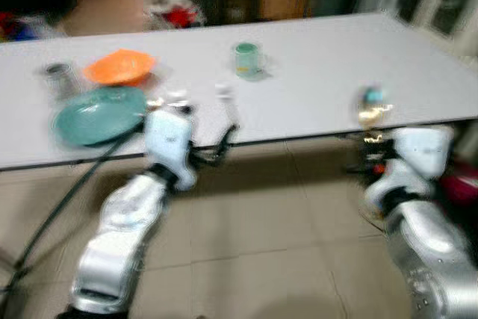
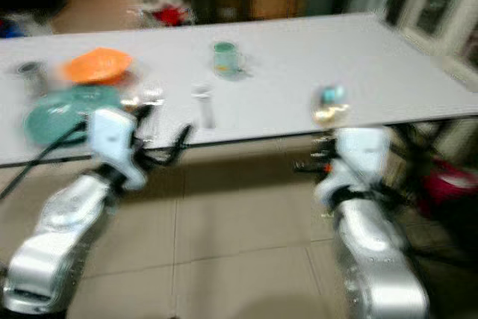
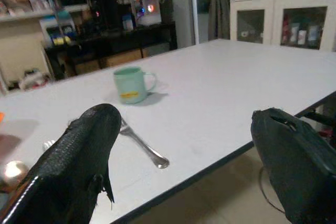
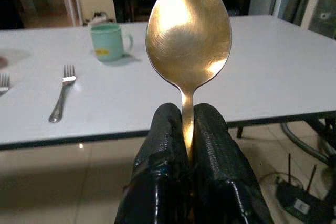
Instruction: Setting the table
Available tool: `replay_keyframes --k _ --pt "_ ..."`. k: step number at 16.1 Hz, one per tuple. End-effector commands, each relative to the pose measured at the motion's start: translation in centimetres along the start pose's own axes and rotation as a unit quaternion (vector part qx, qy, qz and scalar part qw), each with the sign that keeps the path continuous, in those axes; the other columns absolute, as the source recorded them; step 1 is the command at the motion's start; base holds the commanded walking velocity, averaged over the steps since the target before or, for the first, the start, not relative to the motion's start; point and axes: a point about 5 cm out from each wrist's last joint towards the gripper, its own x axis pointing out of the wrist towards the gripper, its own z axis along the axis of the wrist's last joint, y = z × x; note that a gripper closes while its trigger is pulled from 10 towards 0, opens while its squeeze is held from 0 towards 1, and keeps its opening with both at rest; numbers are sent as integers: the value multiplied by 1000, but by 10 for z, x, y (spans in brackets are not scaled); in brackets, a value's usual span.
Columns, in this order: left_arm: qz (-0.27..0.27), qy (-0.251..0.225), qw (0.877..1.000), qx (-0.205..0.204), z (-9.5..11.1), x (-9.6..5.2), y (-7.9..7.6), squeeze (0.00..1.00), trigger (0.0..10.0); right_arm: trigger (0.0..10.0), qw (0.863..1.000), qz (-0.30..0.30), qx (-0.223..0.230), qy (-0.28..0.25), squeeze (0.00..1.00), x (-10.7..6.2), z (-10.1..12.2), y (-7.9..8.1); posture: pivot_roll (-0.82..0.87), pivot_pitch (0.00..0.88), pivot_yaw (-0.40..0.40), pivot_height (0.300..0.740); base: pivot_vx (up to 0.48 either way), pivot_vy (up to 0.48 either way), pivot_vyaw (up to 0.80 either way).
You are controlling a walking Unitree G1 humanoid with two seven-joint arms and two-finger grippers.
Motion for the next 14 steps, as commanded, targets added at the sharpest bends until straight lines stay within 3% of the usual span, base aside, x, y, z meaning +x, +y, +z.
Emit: replay_keyframes --k 1,5,12,14 --pt "-14 -8 1000 -2 4 3 -7 0 10000 10000 1000 -20 -7 -5 0 -1 4 -9 -26 14 45 740 356 0 -800" --pt "-15 -7 1000 -6 3 3 -9 0 10000 10000 1000 -19 -9 -2 0 -2 4 -10 -34 19 38 740 351 0 -755" --pt "-4 -5 1000 -1 2 0 -6 0 10000 10000 999 41 -4 21 0 -1 -1 1 -27 20 31 740 350 0 0" --pt "2 -3 1000 3 1 -3 -2 0 10000 10000 997 66 -25 30 0 -1 -2 5 -25 21 29 740 352 0 800"
